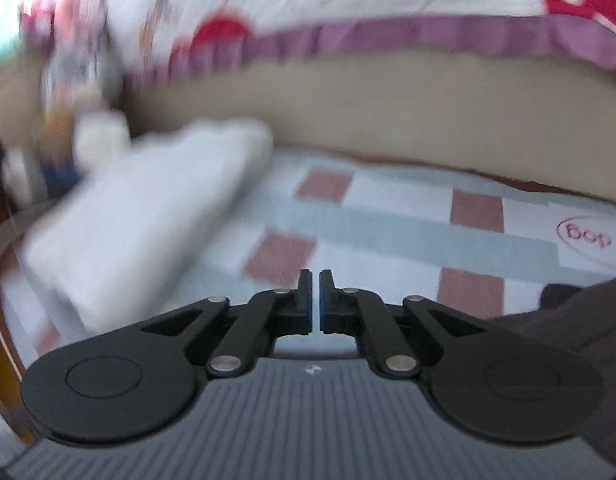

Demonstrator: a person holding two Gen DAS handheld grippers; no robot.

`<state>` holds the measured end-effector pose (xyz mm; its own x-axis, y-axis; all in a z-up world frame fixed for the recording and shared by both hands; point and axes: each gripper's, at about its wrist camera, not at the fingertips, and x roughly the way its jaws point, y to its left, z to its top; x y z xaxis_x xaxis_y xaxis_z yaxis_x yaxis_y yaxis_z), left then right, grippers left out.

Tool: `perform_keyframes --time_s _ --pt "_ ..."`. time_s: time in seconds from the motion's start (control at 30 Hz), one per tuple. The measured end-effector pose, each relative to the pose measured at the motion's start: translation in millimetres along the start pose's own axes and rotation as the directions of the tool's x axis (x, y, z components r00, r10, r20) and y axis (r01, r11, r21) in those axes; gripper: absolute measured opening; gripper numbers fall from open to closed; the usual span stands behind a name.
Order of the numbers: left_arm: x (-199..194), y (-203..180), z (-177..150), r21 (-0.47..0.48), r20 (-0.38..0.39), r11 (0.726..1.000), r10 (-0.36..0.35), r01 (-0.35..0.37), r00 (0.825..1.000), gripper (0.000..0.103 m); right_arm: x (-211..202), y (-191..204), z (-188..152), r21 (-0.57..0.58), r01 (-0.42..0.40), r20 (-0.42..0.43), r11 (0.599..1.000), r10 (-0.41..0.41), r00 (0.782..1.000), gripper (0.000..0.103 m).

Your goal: Fold clothes

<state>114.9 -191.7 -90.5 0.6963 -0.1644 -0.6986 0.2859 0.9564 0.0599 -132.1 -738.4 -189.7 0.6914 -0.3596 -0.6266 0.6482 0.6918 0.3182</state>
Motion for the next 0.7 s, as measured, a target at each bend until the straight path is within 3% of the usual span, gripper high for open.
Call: perform_keyframes --time_s 0.07,0.1,0.17,0.33,0.43,0.53,0.57,0.63,0.7 --pt "-1.4 20.4 -11.6 -0.065 -0.020 0.996 -0.058 0.056 0.998 0.018 9.9 3.4 -2.5 -0.068 0.097 -0.059 0.993 -0.101 0.993 0.031" --pt "-3.5 31.4 -18.4 -0.081 -0.024 0.995 -0.065 0.063 0.998 0.033 14.6 5.1 -3.6 -0.104 0.143 -0.085 0.984 -0.152 0.985 0.036" --pt "-7.1 50.4 -29.4 -0.102 -0.043 0.994 -0.036 0.032 0.998 0.047 7.5 8.3 2.9 -0.129 0.189 -0.059 0.973 -0.198 0.979 0.040" --pt "-12.5 107.9 -44.1 -0.226 -0.111 0.974 0.008 -0.033 0.994 0.047 -26.3 32.6 8.6 -0.213 0.271 0.050 0.939 -0.267 0.962 0.045" --pt "-22.0 136.3 -52.0 -0.341 -0.107 0.940 -0.016 -0.021 0.994 0.047 -47.5 56.9 -0.6 -0.279 0.167 0.075 0.946 -0.152 0.986 0.046" --pt "-23.3 145.9 -52.9 -0.413 -0.088 0.909 -0.092 0.047 0.992 0.047 -59.0 88.1 -6.8 -0.271 -0.018 -0.004 0.962 0.017 1.000 0.046" --pt "-21.1 144.8 -51.2 -0.420 -0.086 0.905 -0.119 0.072 0.989 0.047 -61.5 99.3 -8.8 -0.240 -0.099 -0.045 0.966 0.090 0.995 0.046" --pt "-9.3 135.5 -44.7 -0.415 -0.102 0.902 -0.174 0.117 0.980 0.049 -63.7 122.7 -21.6 -0.118 -0.246 -0.119 0.962 0.232 0.965 0.046" --pt "10.0 125.2 -38.9 -0.443 -0.138 0.885 -0.222 0.141 0.965 0.061 -62.2 153.6 -41.4 -0.025 -0.373 -0.189 0.927 0.362 0.913 0.046"
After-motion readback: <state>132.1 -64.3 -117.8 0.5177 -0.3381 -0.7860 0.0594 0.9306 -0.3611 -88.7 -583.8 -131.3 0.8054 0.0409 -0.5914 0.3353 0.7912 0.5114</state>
